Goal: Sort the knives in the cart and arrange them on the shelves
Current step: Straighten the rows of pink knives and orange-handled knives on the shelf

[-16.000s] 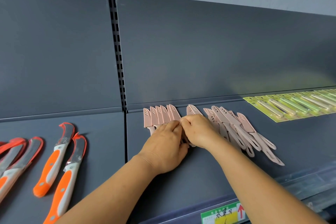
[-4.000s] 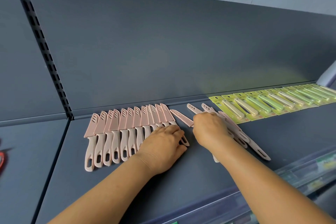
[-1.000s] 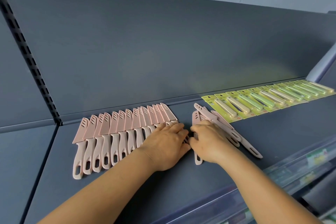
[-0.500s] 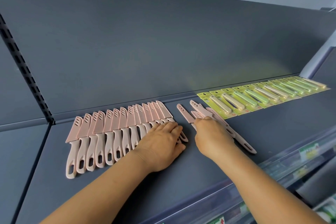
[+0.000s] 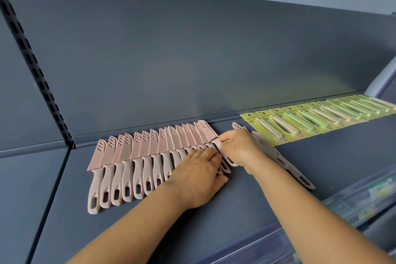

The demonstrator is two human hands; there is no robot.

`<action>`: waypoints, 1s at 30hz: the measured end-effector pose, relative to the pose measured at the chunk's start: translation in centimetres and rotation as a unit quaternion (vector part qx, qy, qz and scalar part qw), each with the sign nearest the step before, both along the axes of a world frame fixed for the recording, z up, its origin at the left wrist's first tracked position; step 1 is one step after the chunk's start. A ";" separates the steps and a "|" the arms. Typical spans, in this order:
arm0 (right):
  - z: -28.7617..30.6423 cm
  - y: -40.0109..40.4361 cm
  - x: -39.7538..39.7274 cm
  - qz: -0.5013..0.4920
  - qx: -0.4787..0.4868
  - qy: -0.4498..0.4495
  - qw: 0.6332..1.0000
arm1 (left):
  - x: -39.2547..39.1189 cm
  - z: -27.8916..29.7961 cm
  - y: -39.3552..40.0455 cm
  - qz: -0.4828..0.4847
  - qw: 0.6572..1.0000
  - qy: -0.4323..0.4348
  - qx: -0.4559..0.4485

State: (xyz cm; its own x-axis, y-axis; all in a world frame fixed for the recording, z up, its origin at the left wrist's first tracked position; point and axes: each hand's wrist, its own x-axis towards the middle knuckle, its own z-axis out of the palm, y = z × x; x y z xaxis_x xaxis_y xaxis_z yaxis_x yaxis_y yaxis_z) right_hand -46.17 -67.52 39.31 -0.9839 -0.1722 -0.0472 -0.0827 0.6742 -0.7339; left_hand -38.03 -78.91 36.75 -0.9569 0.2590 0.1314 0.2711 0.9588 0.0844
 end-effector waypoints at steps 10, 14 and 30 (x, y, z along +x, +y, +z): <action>0.0 -0.1 0.8 0.045 0.098 0.034 0.994 | -0.2 -0.1 -0.1 -0.004 1.000 0.014 0.006; -0.1 1.4 1.3 0.052 0.137 0.062 0.987 | -0.3 -0.4 0.0 -0.018 1.000 0.013 0.011; 0.8 7.0 0.6 -0.039 0.277 0.125 0.952 | -0.4 -0.7 0.3 -0.041 0.999 0.023 0.007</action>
State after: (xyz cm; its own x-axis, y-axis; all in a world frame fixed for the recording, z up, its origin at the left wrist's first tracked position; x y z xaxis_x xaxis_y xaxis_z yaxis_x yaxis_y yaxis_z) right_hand -45.58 -60.52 40.16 -0.9851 -0.1147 0.1282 -0.1419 0.9631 -0.2286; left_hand -38.45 -78.63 36.04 -0.9256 0.3335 0.1793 0.3521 0.9322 0.0836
